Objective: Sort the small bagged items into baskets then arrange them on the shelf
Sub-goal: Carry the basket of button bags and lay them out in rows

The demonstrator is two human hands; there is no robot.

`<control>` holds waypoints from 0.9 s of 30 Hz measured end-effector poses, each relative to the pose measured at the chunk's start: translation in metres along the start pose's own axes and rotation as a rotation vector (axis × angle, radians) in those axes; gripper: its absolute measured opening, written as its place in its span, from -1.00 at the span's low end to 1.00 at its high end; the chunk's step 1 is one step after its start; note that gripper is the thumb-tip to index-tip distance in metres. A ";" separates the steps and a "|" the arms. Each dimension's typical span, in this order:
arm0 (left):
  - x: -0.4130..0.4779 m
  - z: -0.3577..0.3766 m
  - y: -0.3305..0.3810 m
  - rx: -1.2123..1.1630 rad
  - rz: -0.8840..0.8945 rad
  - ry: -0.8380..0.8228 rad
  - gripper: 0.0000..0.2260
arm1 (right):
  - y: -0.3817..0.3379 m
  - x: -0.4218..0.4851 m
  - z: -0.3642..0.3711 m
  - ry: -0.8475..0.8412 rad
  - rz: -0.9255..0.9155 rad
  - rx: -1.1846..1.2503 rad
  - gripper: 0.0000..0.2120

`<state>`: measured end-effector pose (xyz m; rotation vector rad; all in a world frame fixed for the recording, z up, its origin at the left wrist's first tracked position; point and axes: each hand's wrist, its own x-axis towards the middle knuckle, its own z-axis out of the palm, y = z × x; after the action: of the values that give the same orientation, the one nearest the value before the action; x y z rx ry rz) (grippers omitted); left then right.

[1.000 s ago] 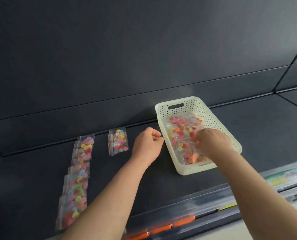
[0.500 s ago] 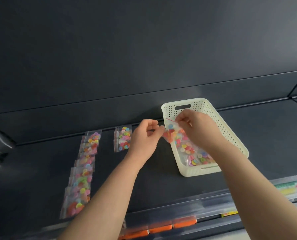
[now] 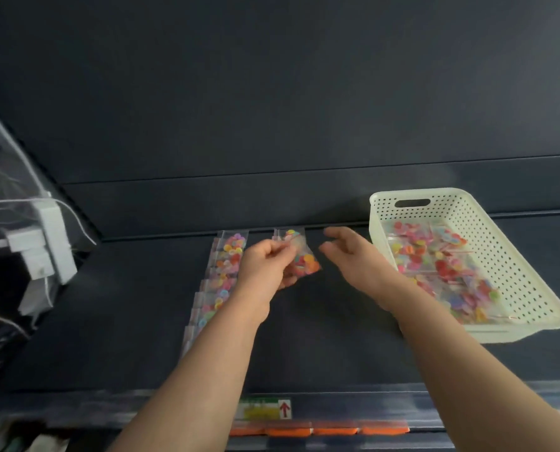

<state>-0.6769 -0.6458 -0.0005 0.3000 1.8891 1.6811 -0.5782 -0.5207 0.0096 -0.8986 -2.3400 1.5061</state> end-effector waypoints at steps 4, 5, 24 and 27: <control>0.000 -0.007 -0.006 -0.213 -0.104 0.036 -0.93 | 0.014 -0.008 0.030 -0.197 0.113 0.376 -0.69; 0.001 -0.008 -0.008 -0.228 -0.113 0.046 -0.93 | 0.016 -0.008 0.035 -0.179 0.114 0.429 -0.75; 0.020 -0.018 -0.038 0.663 0.051 0.150 -0.86 | 0.036 0.012 0.055 0.205 0.097 -0.041 -0.86; 0.027 -0.019 -0.038 0.776 0.078 0.171 -0.95 | 0.035 0.017 0.059 0.257 0.094 -0.040 -0.77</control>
<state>-0.7013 -0.6537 -0.0435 0.5447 2.6278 0.9629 -0.6076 -0.5445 -0.0503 -1.1522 -2.1758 1.2927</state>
